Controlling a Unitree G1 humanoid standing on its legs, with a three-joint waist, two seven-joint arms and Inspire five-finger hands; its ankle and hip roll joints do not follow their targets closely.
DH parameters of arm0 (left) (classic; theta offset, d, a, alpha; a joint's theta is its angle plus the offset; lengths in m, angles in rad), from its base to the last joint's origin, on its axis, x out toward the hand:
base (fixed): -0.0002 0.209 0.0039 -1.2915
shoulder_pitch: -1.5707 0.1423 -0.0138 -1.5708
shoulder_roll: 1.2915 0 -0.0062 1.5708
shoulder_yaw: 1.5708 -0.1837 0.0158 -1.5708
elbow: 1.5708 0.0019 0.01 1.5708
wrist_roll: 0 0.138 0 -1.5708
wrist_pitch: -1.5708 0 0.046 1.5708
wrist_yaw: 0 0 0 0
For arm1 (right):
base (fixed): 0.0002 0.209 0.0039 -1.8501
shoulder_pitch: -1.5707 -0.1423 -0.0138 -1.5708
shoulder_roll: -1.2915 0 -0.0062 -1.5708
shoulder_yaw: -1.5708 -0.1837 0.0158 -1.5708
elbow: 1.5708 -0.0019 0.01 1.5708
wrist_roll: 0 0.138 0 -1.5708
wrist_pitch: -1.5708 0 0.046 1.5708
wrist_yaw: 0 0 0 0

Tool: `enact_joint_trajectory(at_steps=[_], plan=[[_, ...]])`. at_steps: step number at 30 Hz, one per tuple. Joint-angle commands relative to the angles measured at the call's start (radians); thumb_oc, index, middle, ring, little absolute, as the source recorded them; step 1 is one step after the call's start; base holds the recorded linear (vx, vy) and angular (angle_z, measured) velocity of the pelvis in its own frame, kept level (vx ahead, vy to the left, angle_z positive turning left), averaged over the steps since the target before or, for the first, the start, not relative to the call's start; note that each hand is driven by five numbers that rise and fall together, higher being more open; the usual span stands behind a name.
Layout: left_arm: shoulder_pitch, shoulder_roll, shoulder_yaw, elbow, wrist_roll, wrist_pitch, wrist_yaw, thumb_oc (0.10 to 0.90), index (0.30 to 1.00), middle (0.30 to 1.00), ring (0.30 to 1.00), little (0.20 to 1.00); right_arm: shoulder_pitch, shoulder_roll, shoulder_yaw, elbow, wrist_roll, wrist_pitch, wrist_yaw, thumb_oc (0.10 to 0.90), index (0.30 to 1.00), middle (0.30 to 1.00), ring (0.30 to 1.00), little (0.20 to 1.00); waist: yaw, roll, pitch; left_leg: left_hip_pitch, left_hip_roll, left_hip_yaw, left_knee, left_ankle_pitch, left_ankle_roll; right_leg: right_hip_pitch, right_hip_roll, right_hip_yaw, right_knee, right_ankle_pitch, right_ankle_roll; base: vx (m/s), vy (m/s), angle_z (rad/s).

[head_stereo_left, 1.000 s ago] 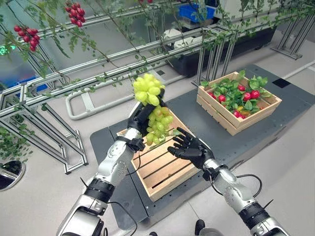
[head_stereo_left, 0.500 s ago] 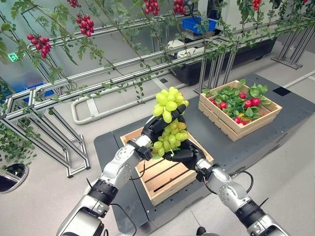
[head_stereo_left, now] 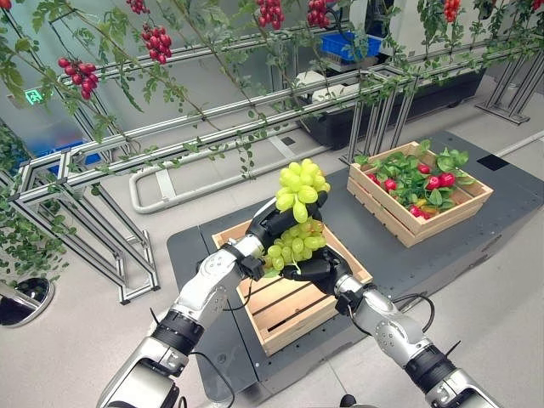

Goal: Pick up the fruits from the basket on one side to the basket on the other side

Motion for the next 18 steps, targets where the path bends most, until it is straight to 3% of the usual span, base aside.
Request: enact_joint_trajectory(at_steps=[1, 2, 8, 18], plan=[[-0.176, 0.049, -0.018, 0.033, 0.042, -0.139, 0.011, 0.4, 0.3, 0.3, 0.3, 0.3, -0.129, 0.077, -0.05, -0.107, 0.112, -0.072, 0.034, 0.8, 0.9, 0.9, 0.9, 0.9, -0.003, -0.033, -0.097, -0.027, -0.046, -0.023, 0.002, -0.08, 0.029, 0.066, -0.058, -0.037, 0.002, -0.104, 0.022, 0.0, 0.0, 0.0], [-0.183, 0.086, -0.008, 0.055, 0.07, -0.166, 0.012, 0.4, 0.3, 0.3, 0.3, 0.3, -0.119, 0.056, -0.054, -0.108, 0.127, -0.027, 0.093, 0.8, 0.9, 0.9, 0.9, 0.9, -0.006, -0.032, -0.096, -0.028, -0.046, -0.02, 0.002, -0.079, 0.029, 0.063, -0.057, -0.035, 0.002, -0.103, 0.022, 0.0, 0.0, 0.0], [-0.214, 0.192, 0.002, 0.08, 0.139, -0.222, -0.003, 0.4, 0.3, 0.3, 0.3, 0.3, -0.11, -0.039, -0.087, -0.131, 0.133, 0.011, 0.179, 0.8, 0.9, 0.9, 0.9, 0.9, -0.013, -0.035, -0.089, -0.037, -0.042, -0.016, 0.002, -0.075, 0.025, 0.054, -0.056, -0.036, 0.002, -0.101, 0.025, -0.01, -0.005, 0.0], [-0.254, 0.219, -0.014, 0.078, 0.146, -0.264, -0.03, 0.4, 0.3, 0.3, 0.3, 0.3, -0.146, -0.075, -0.089, -0.15, 0.145, 0.038, 0.261, 0.8, 0.9, 0.9, 0.9, 0.9, -0.015, -0.04, -0.088, -0.042, -0.039, -0.017, 0.002, -0.076, 0.025, 0.05, -0.054, -0.035, 0.002, -0.105, 0.022, -0.01, -0.002, 0.0]])
